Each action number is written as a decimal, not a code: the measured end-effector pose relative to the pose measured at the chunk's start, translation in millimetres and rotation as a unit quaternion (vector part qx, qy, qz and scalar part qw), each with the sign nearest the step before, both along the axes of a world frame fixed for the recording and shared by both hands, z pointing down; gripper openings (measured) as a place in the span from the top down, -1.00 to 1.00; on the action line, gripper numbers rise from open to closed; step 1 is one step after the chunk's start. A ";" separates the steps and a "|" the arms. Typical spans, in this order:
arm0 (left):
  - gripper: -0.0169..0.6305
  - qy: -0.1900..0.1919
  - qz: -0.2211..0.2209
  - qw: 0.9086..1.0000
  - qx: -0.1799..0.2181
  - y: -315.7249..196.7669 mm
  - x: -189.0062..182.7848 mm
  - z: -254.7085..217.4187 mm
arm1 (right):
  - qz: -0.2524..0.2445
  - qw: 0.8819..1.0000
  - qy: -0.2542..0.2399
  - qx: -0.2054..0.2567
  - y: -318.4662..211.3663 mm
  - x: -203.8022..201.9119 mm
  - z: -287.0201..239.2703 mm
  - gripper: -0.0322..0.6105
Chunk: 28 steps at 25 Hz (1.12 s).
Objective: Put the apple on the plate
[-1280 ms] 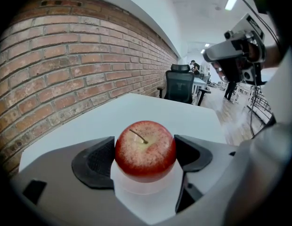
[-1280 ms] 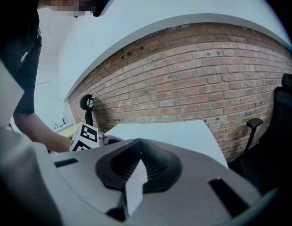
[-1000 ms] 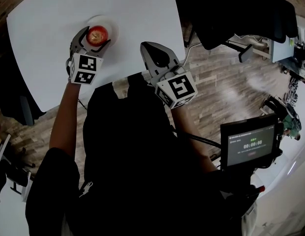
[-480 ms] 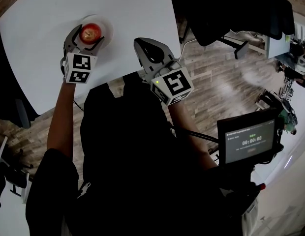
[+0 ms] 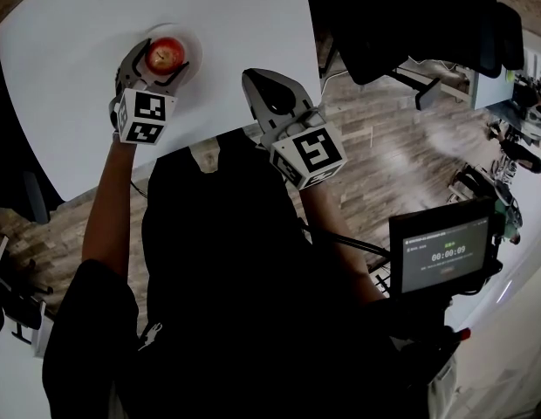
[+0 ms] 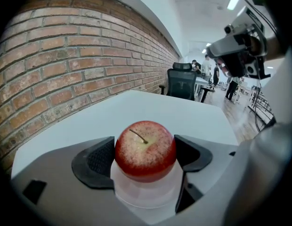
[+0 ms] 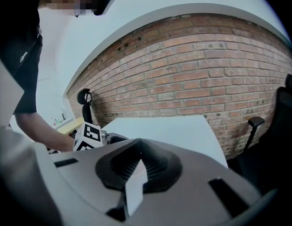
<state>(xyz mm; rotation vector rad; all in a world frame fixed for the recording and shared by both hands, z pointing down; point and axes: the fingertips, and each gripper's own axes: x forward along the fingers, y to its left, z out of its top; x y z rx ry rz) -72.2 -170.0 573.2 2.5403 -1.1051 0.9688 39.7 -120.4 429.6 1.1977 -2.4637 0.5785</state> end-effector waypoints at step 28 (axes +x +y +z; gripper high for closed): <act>-0.29 -0.006 0.002 1.000 -0.003 0.5 4.6 15.7 | 0.010 1.000 0.004 -0.005 2.2 9.3 2.3 0.89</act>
